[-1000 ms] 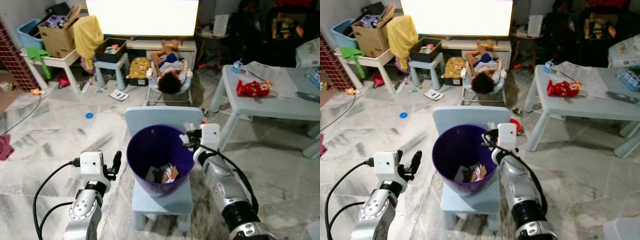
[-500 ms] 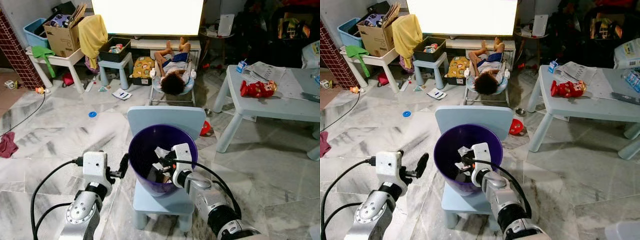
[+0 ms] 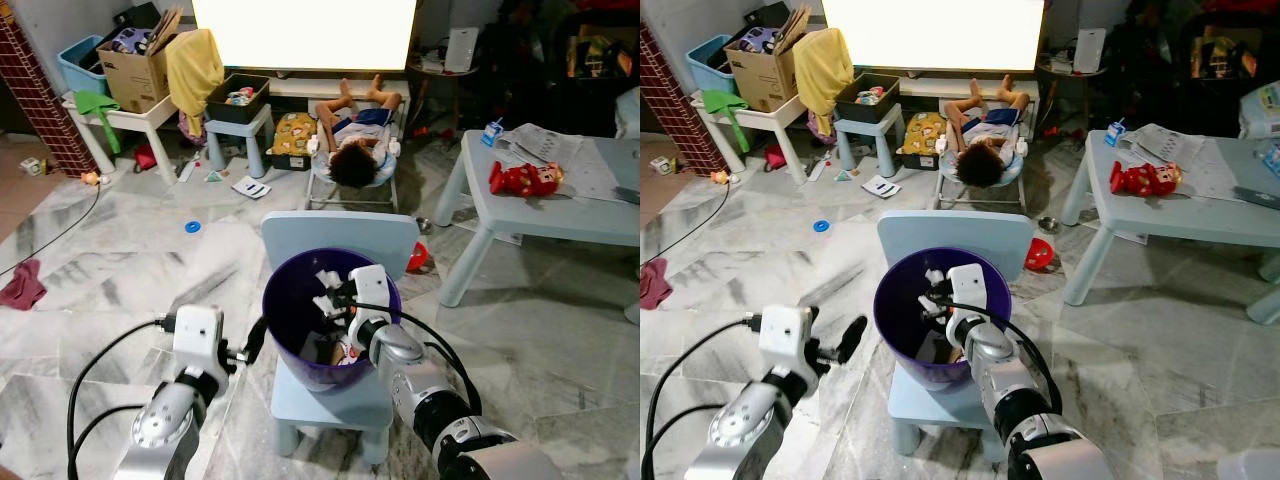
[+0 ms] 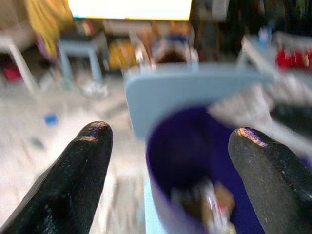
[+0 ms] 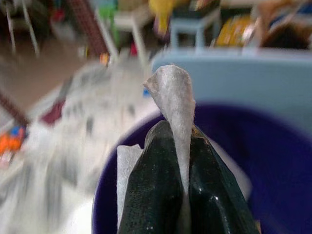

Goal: Picking trash to rubbish bin

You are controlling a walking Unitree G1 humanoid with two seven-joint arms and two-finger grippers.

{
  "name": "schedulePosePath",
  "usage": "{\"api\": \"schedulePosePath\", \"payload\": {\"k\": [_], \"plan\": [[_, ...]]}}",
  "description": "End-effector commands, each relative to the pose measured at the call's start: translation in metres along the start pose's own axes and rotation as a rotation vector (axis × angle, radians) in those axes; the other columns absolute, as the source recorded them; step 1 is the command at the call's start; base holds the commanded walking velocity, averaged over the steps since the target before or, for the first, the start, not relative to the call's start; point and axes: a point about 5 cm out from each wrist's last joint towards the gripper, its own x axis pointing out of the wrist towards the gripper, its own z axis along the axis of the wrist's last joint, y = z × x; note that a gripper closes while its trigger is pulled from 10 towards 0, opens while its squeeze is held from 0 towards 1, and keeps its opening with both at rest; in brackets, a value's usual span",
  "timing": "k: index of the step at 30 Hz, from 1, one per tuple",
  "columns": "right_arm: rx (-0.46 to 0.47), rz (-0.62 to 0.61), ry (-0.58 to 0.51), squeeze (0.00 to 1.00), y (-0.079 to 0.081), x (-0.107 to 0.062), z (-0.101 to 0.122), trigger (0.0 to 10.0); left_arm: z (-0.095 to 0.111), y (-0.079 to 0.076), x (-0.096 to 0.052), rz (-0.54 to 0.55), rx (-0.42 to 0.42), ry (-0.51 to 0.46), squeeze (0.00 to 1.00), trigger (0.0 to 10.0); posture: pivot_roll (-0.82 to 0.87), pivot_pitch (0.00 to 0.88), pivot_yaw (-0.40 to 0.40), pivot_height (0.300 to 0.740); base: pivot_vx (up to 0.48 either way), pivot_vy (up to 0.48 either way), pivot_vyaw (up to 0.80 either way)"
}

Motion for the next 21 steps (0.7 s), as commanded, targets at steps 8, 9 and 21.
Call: {"api": "schedulePosePath", "payload": {"k": [8, 9, 21], "plan": [[-0.019, -0.096, -0.363, 0.00, -0.028, -0.008, 0.079, 0.0, 0.055, -0.012, 0.016, 0.000, 0.033, -0.229, 0.00, 10.0, 0.11, 0.033, 0.010, 0.740, 0.000, 0.000, 0.00], [-0.018, -0.109, -0.393, 0.00, -0.032, -0.012, 0.086, 0.0, 0.058, -0.013, 0.017, -0.003, 0.028, -0.242, 0.00, 10.0, 0.11, 0.034, 0.009, 0.740, 0.000, 0.000, 0.00], [-0.082, -0.163, -0.404, 0.00, -0.046, -0.034, 0.096, 0.0, 0.065, -0.014, 0.021, 0.002, -0.020, -0.273, 0.00, 10.0, 0.09, 0.026, 0.003, 0.740, 0.107, 0.000, 0.00]]}}
